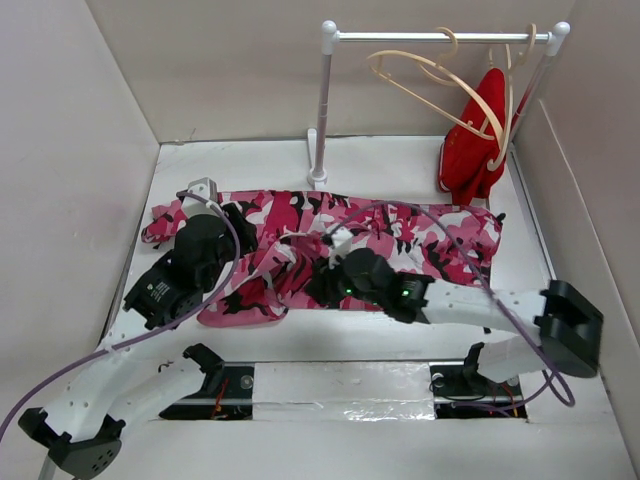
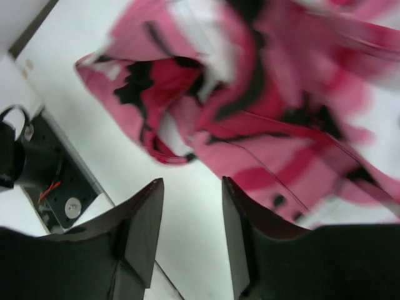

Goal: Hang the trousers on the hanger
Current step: Flatten out the trousers at the center of the board.

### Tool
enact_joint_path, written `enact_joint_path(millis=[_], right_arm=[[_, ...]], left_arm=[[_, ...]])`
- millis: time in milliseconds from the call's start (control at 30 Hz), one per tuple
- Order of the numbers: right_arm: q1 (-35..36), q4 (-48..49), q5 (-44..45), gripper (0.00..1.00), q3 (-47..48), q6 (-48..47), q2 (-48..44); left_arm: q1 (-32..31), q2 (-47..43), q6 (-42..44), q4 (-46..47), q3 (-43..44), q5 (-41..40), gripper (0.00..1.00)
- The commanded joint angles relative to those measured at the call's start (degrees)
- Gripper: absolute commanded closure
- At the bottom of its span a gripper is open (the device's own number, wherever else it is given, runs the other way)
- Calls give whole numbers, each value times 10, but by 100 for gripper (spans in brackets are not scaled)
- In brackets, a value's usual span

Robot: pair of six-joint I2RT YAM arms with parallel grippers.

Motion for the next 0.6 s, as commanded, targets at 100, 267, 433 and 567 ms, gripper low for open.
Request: enact_joint_path(millis=[100, 267, 433, 567], right_arm=[[59, 44, -10, 31, 123, -24, 169], [81, 69, -25, 30, 185, -4, 270], [92, 74, -27, 30, 224, 19, 341], [92, 82, -35, 45, 257, 33, 379]], left_arm=[[4, -15, -29, -5, -23, -3, 56], [4, -29, -26, -1, -30, -15, 55], [4, -33, -18, 1, -29, -26, 50], [4, -32, -15, 16, -30, -25, 49]])
